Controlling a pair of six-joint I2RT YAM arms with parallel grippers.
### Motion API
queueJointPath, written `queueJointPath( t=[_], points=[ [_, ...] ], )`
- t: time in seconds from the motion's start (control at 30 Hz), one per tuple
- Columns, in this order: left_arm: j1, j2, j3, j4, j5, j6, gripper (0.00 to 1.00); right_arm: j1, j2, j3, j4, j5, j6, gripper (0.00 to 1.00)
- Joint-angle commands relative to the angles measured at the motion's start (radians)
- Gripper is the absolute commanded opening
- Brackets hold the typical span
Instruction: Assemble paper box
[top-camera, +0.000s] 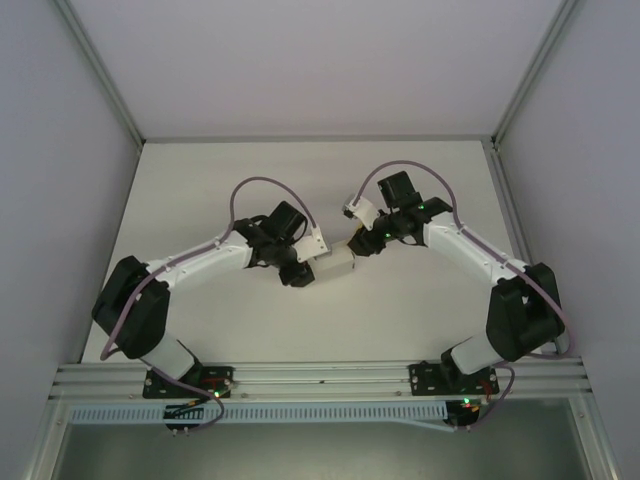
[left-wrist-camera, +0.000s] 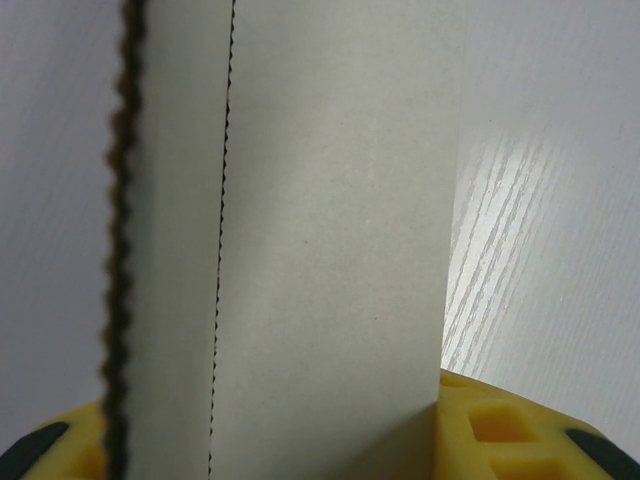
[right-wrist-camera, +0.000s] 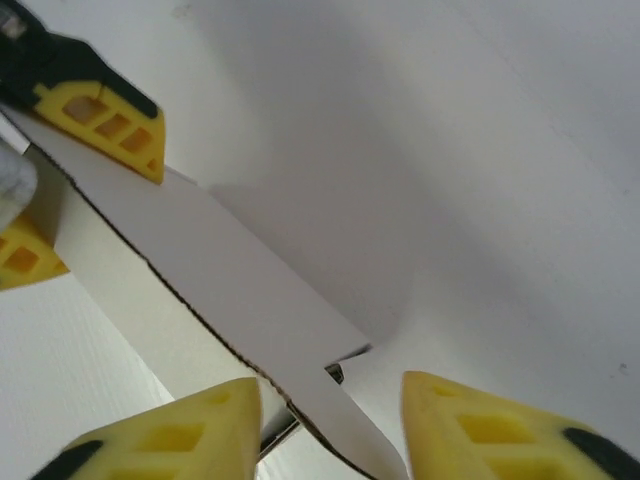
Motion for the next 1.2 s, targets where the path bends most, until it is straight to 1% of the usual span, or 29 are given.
queueJointPath(
  t=[0.0, 0.07, 0.1, 0.2, 0.3, 0.4, 0.47, 0.57, 0.67, 0.8, 0.87, 0.93, 1.07, 1.17],
  points=[
    [0.006, 0.009, 0.038, -0.025, -0.017, -0.014, 0.31, 0.009, 0.018, 0.044, -0.044, 0.021, 0.007, 0.23],
    [0.007, 0.007, 0.038, -0.023, -0.023, -0.017, 0.31, 0.012, 0.025, 0.053, -0.064, 0.029, 0.027, 0.12],
    [0.005, 0.007, 0.041, -0.02, -0.031, -0.023, 0.31, 0.014, 0.027, 0.061, -0.073, 0.035, 0.045, 0.08],
    [0.005, 0.015, 0.055, -0.019, -0.056, -0.048, 0.31, 0.025, 0.032, 0.077, -0.083, 0.045, 0.147, 0.0],
    [0.005, 0.034, 0.074, -0.019, -0.081, -0.067, 0.31, 0.043, 0.022, 0.081, -0.07, 0.029, 0.307, 0.0],
    [0.004, 0.049, 0.084, -0.011, -0.083, -0.076, 0.31, 0.068, -0.008, 0.037, -0.001, -0.005, 0.459, 0.0],
    [0.004, 0.058, 0.087, -0.001, -0.086, -0.08, 0.31, 0.087, -0.027, -0.002, 0.061, 0.019, 0.567, 0.0],
    [0.005, 0.065, 0.083, 0.023, -0.077, -0.073, 0.31, 0.114, -0.057, -0.088, 0.175, 0.074, 0.678, 0.0],
    [0.008, 0.075, 0.083, 0.033, -0.073, -0.068, 0.31, 0.12, -0.085, -0.175, 0.28, 0.09, 0.714, 0.0],
    [0.019, 0.091, 0.087, 0.042, -0.074, -0.068, 0.31, 0.12, -0.094, -0.233, 0.355, 0.093, 0.814, 0.0],
    [0.024, 0.093, 0.084, 0.052, -0.07, -0.066, 0.31, 0.125, -0.085, -0.253, 0.373, 0.091, 0.832, 0.0],
    [0.03, 0.091, 0.076, 0.065, -0.065, -0.059, 0.31, 0.127, -0.079, -0.283, 0.387, 0.107, 0.829, 0.0],
    [0.059, 0.096, 0.068, 0.089, -0.034, -0.052, 0.31, 0.135, -0.091, -0.357, 0.423, 0.189, 0.804, 0.0],
    [0.085, 0.1, 0.058, 0.111, -0.007, -0.041, 0.31, 0.149, -0.1, -0.429, 0.46, 0.229, 0.726, 0.0]
  ],
)
